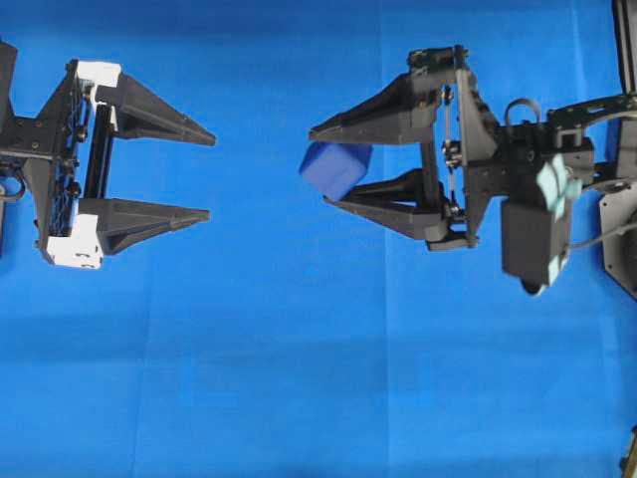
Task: Handover the blue block to the right arm after grasping it with the left arm, then place it in the designated position.
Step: 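Pull the cube away from the left gripper with the right gripper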
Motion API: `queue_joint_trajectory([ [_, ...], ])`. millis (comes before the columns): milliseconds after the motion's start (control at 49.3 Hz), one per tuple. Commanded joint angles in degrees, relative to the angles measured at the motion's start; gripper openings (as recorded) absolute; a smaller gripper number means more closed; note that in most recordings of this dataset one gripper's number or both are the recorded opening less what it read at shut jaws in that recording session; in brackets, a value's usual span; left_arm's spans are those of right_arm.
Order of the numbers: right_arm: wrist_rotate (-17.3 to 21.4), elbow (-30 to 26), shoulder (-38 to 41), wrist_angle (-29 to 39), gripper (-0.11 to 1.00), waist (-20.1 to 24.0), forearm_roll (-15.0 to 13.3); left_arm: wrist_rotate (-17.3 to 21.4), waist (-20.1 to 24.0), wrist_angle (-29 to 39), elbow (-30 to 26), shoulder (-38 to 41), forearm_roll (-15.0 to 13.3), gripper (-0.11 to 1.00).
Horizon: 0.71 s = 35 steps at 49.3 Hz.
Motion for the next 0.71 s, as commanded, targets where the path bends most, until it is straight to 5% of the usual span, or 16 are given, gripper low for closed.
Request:
queue_joint_trajectory([
  [0, 4.8, -0.4, -1.8, 0.3, 0.55, 0.4, 0.2, 0.2, -0.1, -0.3, -1.1, -0.2, 0.2, 0.93],
  [385, 31.6, 0.3, -3.3, 1.1, 0.55, 1.2, -0.1, 0.2, -0.1, -0.3, -1.1, -0.2, 0.1, 0.93],
  [690, 32.9, 0.4, -3.6, 2.2, 0.55, 1.5, 0.0, 0.2, -0.2, -0.3, -1.1, -0.1, 0.2, 0.93],
])
